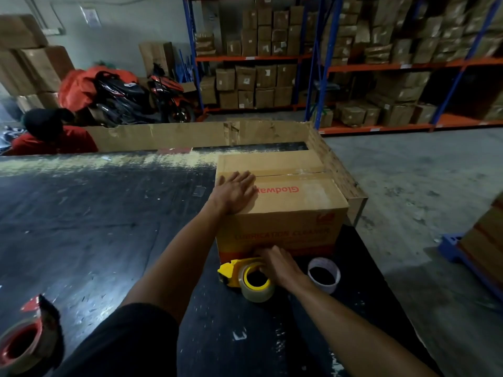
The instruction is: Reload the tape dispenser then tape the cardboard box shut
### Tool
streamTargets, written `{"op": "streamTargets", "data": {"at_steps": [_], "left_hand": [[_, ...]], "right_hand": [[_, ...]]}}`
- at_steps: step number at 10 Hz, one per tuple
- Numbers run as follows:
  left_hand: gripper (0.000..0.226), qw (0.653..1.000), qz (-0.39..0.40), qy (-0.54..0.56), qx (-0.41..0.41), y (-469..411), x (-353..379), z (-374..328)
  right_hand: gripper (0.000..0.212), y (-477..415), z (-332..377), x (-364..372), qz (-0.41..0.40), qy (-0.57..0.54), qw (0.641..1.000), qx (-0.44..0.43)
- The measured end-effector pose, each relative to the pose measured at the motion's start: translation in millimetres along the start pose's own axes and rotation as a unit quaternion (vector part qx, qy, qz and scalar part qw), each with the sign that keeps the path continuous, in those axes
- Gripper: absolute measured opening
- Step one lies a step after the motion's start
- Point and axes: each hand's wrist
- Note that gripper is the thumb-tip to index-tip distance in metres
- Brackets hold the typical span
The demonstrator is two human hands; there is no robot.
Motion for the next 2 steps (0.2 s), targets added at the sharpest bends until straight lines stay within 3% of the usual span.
{"op": "streamTargets", "data": {"at_steps": [2], "left_hand": [[0.064,0.994,-0.058,-0.084,-0.033,7.7,-5.4,-7.4]], "right_hand": [[0.026,12.9,-29.7,-5.2,-0.005,-0.039,0.999,-0.022]]}}
Point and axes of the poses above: each hand's wrist, its own y-axis away from the middle knuckle, its own x-axis out of the palm, z = x × y, and after that the axes turned 14 degrees about -x, right-handed
